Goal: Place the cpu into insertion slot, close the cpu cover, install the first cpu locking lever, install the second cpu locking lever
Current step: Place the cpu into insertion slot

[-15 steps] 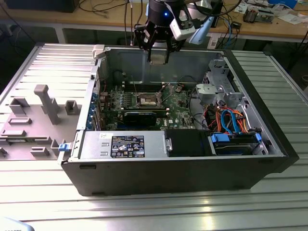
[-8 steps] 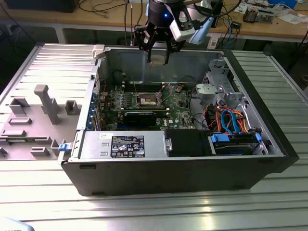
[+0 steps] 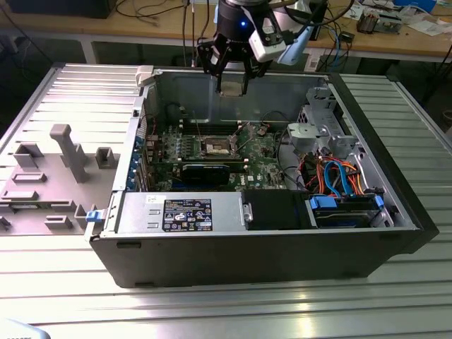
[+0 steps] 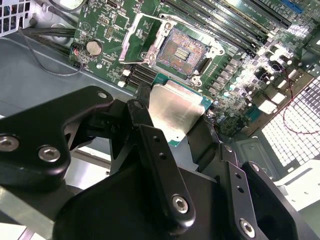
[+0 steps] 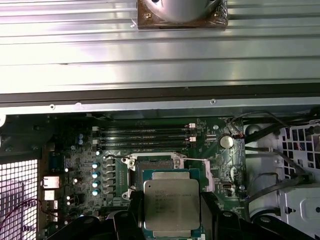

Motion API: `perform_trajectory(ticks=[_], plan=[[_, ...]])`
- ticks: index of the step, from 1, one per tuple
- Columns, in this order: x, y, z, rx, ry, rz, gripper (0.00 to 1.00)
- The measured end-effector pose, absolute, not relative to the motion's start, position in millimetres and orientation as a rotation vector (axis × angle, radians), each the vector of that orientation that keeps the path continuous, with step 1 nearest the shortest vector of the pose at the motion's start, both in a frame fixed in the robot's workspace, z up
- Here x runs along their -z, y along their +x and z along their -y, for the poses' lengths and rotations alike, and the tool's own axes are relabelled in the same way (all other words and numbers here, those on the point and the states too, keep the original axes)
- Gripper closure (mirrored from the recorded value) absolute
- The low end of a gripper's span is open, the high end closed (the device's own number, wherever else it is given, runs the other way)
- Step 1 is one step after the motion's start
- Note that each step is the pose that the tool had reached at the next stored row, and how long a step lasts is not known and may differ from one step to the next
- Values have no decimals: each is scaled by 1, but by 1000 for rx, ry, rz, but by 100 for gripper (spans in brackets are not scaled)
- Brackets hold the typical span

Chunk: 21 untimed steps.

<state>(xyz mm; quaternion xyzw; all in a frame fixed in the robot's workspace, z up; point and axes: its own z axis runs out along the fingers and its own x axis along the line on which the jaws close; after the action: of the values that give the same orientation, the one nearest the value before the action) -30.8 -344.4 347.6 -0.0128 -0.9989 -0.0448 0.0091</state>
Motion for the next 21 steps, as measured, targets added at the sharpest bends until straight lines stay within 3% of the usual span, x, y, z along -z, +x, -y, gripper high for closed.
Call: perform_trajectory(ticks=[21], plan=[[-342, -31, 344, 140, -40, 3120, 45]])
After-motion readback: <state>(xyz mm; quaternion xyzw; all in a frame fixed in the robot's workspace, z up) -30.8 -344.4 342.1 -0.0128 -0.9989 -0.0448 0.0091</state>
